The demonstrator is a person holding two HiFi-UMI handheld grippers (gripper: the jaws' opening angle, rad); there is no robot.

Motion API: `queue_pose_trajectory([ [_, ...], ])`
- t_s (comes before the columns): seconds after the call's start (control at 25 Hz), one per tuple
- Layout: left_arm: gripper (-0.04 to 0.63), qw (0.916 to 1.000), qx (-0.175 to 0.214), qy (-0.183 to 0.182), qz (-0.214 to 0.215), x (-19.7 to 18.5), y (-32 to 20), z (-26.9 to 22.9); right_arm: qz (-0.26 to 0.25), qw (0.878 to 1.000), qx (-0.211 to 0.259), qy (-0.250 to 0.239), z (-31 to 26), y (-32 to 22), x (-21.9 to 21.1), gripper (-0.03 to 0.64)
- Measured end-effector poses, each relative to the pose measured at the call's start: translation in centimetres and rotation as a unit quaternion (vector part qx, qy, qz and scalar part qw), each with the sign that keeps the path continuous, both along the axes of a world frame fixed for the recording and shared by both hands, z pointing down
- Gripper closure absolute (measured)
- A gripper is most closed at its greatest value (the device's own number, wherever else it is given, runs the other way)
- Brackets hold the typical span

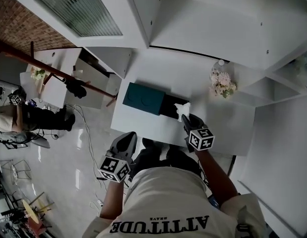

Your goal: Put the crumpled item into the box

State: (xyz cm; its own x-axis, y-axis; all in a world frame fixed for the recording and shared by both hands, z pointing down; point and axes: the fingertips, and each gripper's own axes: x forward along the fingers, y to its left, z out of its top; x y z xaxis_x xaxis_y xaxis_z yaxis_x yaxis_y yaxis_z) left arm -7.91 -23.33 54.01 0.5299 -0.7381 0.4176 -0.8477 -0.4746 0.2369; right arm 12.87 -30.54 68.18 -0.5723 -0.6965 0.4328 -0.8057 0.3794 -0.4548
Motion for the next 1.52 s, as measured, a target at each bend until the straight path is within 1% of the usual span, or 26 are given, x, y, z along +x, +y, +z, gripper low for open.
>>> queue_pose_trajectory([
  [0.16,0.566,0.9999,-0.001,-0.006,0.012,-0.9,-1.5,0.3,0.021,1.0,-0.018,-0.005,1.1,-0.5,-0.8,0.543],
  [0.32,0.566,0.9995,-0.005,-0.003,0.031,-2.0,-3.3,0.6,0.053,0.998,-0.038,-0.015,2.3,-1.3,-1.6,0.543],
  [0.48,0.566,0.998,-0.016,-0.005,0.061,-3.1,-5.4,1.6,0.088,0.994,-0.054,-0.017,3.6,-2.2,-2.6,0.543],
  [0.68,0.566,0.9941,-0.031,-0.005,0.104,-4.5,-8.0,2.5,0.13,0.988,-0.079,-0.011,5.6,-3.2,-4.2,0.543],
  [0.96,0.566,0.988,-0.045,-0.008,0.148,-6.2,-10.6,3.5,0.186,0.973,-0.133,-0.02,9.1,-4.7,-6.3,0.543],
  [1.12,0.566,0.9841,-0.051,-0.013,0.17,-7.1,-11.8,3.8,0.214,0.96,-0.177,-0.027,11.4,-5.2,-7.3,0.543],
  [1.32,0.566,0.9813,-0.054,-0.017,0.184,-8.1,-12.9,4.3,0.255,0.942,-0.215,-0.043,13.8,-5.1,-7.3,0.543],
  [1.44,0.566,0.9801,-0.057,-0.017,0.189,-8.6,-13.2,4.6,0.26,0.937,-0.23,-0.023,14.3,-5.0,-7.1,0.54],
  [1.52,0.566,0.9796,-0.06,-0.016,0.191,-8.8,-13.3,4.8,0.259,0.935,-0.242,0.007,14.7,-4.6,-6.7,0.496],
])
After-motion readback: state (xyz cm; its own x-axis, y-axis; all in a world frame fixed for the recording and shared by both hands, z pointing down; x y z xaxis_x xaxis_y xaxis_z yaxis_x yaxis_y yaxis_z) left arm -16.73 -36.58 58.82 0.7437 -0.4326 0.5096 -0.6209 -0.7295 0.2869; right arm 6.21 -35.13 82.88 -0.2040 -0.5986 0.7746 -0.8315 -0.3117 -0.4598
